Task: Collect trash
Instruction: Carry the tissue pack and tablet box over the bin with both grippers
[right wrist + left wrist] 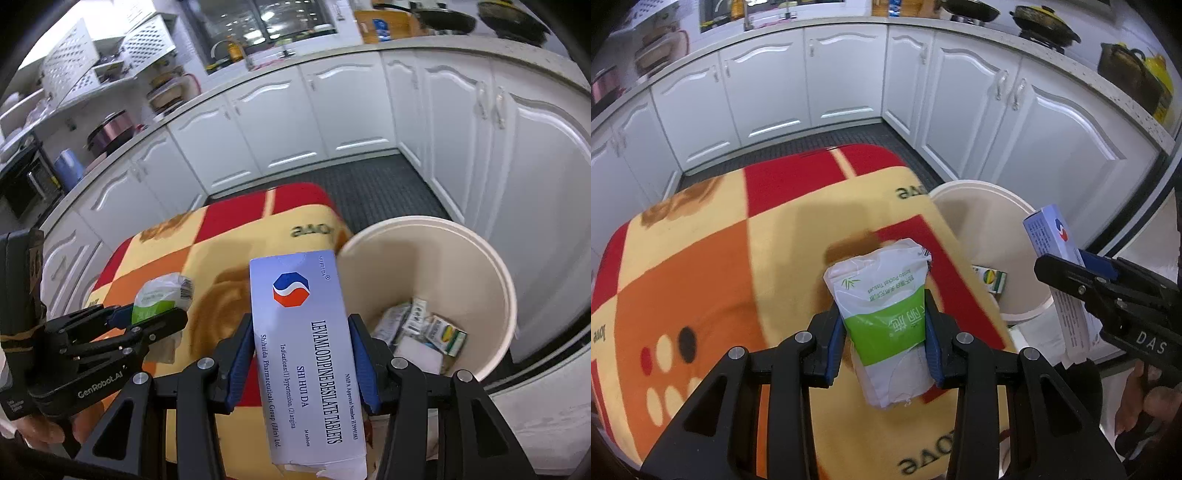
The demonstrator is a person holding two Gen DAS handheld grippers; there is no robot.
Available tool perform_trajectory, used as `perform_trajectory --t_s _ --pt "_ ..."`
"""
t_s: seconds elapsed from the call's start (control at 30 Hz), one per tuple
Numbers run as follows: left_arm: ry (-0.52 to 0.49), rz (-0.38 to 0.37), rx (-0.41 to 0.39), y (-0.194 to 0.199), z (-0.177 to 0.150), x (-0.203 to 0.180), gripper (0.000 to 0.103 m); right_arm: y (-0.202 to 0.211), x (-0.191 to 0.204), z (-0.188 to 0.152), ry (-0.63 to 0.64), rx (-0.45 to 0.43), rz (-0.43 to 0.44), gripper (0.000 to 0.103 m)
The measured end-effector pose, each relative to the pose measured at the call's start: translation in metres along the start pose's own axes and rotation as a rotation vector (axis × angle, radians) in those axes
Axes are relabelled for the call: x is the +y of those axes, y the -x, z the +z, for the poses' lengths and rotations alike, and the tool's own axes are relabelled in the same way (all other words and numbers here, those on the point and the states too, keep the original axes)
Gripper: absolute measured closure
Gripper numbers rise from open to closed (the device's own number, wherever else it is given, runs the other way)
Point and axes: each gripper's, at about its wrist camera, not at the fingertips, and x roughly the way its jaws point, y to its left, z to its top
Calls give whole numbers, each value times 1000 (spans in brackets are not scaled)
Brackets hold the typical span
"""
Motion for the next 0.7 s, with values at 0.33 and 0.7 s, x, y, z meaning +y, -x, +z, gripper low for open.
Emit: perform_trajectory --t_s 0.33,0.7 --pt "-25 -88 35 -30 26 -38 69 2 -54 10 -78 -7 -77 55" --pt "-28 -112 64 -73 50 -65 68 -24 -93 18 -145 26 -123 55"
